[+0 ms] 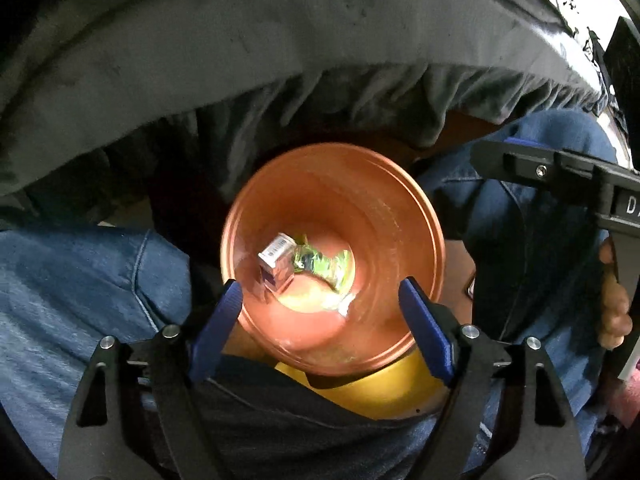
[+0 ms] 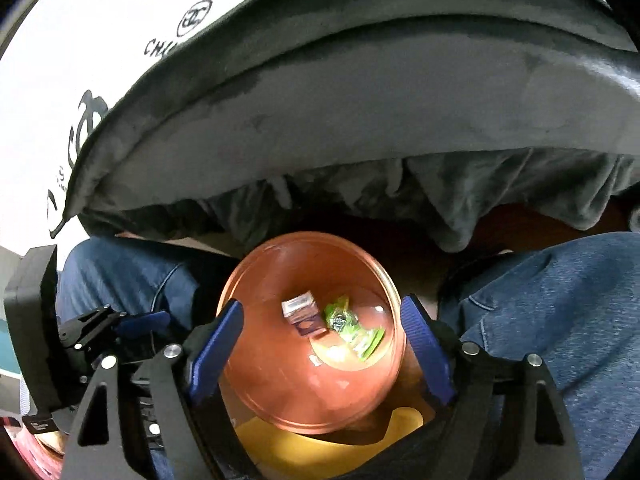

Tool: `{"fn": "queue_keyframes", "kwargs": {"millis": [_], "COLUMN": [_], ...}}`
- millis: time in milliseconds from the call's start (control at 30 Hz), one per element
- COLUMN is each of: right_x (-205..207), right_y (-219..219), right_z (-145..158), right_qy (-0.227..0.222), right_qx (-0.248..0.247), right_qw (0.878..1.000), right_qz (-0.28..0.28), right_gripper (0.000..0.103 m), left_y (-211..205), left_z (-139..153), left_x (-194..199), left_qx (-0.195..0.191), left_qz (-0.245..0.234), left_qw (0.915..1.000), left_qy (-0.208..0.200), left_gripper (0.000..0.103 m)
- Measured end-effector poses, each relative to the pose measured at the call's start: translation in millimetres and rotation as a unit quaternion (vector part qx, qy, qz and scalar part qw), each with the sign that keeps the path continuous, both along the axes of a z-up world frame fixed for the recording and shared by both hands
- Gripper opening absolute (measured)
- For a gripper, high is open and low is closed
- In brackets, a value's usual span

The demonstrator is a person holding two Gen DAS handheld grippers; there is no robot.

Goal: Collect trash
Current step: 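Lower both held items over the orange bucket and open both grippers, then grasp the white bottle cap on the blanket with the left gripper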

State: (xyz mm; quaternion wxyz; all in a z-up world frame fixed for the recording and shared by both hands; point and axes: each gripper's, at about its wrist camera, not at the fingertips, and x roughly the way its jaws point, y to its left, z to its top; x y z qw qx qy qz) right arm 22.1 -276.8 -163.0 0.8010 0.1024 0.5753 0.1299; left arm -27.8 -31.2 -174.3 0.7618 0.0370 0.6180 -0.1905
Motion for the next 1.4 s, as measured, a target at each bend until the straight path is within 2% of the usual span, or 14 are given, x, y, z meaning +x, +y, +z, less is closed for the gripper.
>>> {"fn": "queue_keyframes", "kwargs": {"millis": [700,800,900,967,1067,1133,1267,1333,1400], "right_x": [-2.9,-4.3,-7.1,-10.2,-14.0,-15.6,-18.8,-20.4,-20.5], "right_y": [-9.8,-12.6,-16.4,-20.6,-27.7,-30.9,-32.1,-31.0,-29.3], "right_z": [28.8,40.0,57.6,73.2,92.7,102.6,108.0,107.3,105.7], "right_qy": [-0.053,-0.069,-0.098,-0.128,-0.163,-0.178,-0.188,-0.186,-0.184], "right_qx": [-0.006,-0.007,-0.016,-0.025,-0.028,-0.026,-0.021,-0.020,-0.019], "right_qw": [0.998,0.997,0.995,0.991,0.985,0.983,0.981,0.981,0.982], "right_qz": [-0.014,-0.016,-0.022,-0.030,-0.041,-0.047,-0.047,-0.045,-0.044], "right_gripper": [0.079,0.081,0.084,0.087,0.090,0.091,0.091,0.091,0.091], "left_y": [-1.9,-1.4,1.6,4.7,9.6,14.4,19.6,18.5,18.0], "left_z": [22.2,31.9,52.9,75.2,106.1,123.2,147.8,154.5,155.0], "left_x": [-1.0,-0.2,2.1,6.4,20.5,36.3,73.7,96.9,116.2], "left_qx": [0.004,0.002,-0.008,-0.021,-0.027,-0.033,-0.030,-0.014,-0.002], "left_qz": [0.008,0.007,0.010,0.014,0.030,0.049,0.088,0.101,0.110], "left_qw": [0.9992,0.9987,0.9968,0.9933,0.9843,0.9771,0.9578,0.9460,0.9418], "left_qy": [-0.038,-0.050,-0.078,-0.113,-0.172,-0.204,-0.272,-0.307,-0.317], "left_gripper": [0.079,0.079,0.079,0.079,0.087,0.087,0.088,0.089,0.089]}}
